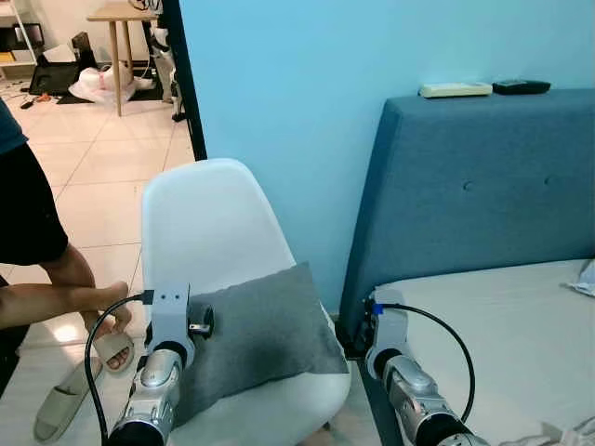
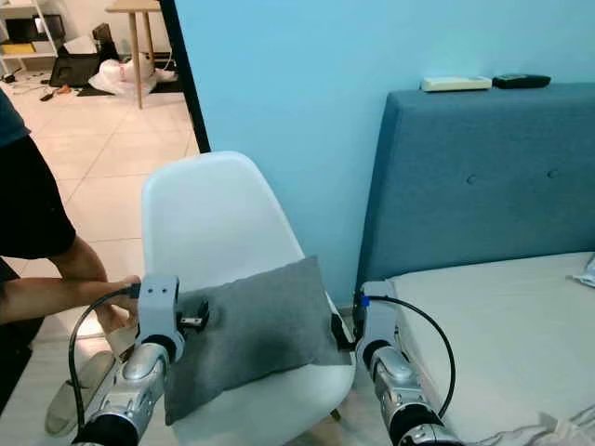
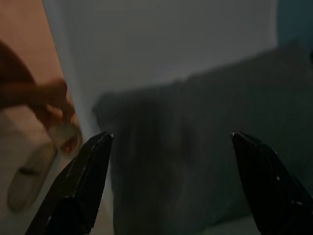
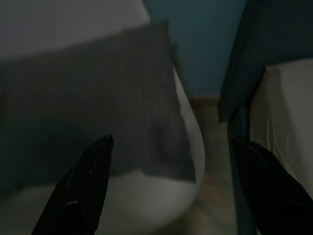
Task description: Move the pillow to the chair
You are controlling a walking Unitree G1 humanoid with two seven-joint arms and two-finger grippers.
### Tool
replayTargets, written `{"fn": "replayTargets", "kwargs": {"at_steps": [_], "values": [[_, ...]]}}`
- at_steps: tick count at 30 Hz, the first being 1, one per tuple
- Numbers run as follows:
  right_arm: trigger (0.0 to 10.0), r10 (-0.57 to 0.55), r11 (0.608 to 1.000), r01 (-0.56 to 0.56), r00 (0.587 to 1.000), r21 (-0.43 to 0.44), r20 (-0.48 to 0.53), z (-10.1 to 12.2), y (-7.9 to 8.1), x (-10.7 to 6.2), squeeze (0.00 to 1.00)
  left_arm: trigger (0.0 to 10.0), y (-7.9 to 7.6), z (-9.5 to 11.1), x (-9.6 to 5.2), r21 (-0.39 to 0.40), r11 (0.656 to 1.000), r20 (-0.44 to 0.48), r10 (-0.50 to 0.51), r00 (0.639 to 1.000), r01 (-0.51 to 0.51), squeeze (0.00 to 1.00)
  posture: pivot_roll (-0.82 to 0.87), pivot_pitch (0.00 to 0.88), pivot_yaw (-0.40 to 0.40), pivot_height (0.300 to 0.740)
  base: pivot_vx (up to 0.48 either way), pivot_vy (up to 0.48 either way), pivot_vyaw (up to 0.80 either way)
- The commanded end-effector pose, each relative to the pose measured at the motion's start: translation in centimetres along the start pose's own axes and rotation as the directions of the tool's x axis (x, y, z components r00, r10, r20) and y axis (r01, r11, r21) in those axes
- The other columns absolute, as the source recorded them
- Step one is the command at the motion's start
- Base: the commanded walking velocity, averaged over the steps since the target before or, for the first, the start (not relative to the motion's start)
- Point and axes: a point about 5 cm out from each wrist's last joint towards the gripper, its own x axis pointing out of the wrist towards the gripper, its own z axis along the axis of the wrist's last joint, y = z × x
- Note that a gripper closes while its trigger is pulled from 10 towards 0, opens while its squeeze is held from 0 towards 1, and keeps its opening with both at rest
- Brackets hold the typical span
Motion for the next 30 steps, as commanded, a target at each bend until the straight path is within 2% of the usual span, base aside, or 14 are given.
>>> {"fn": "replayTargets", "kwargs": {"at_steps": [1,7,12,13,16,20,27,30], "values": [[10.0,-0.004,1.0,0.002,0.997,-0.025,-0.074,-1.4,0.0,-0.3,0.0,10.0,1.0,-2.2,-0.6,0.059,0.998,-0.107,0.016,0.994,-0.009,0.0,0.01,0.0,-0.015,0.74,0.0,0.0,0.0],[10.0,0.006,0.998,-0.014,0.991,-0.057,-0.134,-2.3,0.2,-0.5,0.0,10.0,1.4,-2.5,-0.8,0.06,0.998,-0.117,0.029,0.993,-0.023,0.0,0.01,0.014,-0.036,0.74,0.0,0.0,0.0],[10.0,0.034,0.991,-0.053,0.987,-0.122,-0.156,-2.4,0.1,-0.6,0.0,10.0,0.8,-3.1,-1.1,0.11,0.994,-0.125,0.038,0.991,-0.024,0.0,0.01,0.044,-0.082,0.74,0.0,0.0,0.0],[10.0,0.035,0.99,-0.055,0.987,-0.129,-0.157,-2.4,0.0,-0.6,0.0,10.0,0.7,-3.1,-1.2,0.097,0.995,-0.118,0.037,0.992,-0.025,0.0,0.01,0.047,-0.086,0.74,0.0,0.0,0.0],[10.0,0.025,0.992,-0.044,0.989,-0.122,-0.147,-2.3,-0.1,-0.6,0.0,10.0,0.5,-3.3,-1.4,0.066,0.998,-0.108,0.024,0.994,-0.017,0.0,0.0,0.06,-0.085,0.74,0.0,0.0,0.0],[10.0,0.015,0.995,-0.027,0.992,-0.097,-0.124,-2.1,-0.1,-0.5,0.0,10.0,1.0,-3.3,-1.4,0.053,0.998,-0.104,0.034,0.994,-0.029,0.0,0.0,0.058,-0.066,0.74,0.0,0.0,0.0],[10.0,0.003,0.999,-0.008,0.996,-0.049,-0.093,-1.9,-0.2,-0.6,0.0,10.0,1.5,-2.3,-0.9,-0.01,0.998,-0.08,0.06,0.995,-0.061,0.0,0.01,0.047,-0.046,0.74,0.0,0.0,0.0],[10.0,-0.006,1.0,0.004,0.997,-0.022,-0.073,-1.7,-0.3,-0.5,0.0,10.0,1.3,-1.9,-0.8,-0.029,0.999,-0.065,0.04,0.997,-0.042,0.0,0.01,0.044,-0.037,0.74,0.0,0.0,0.0]]}}
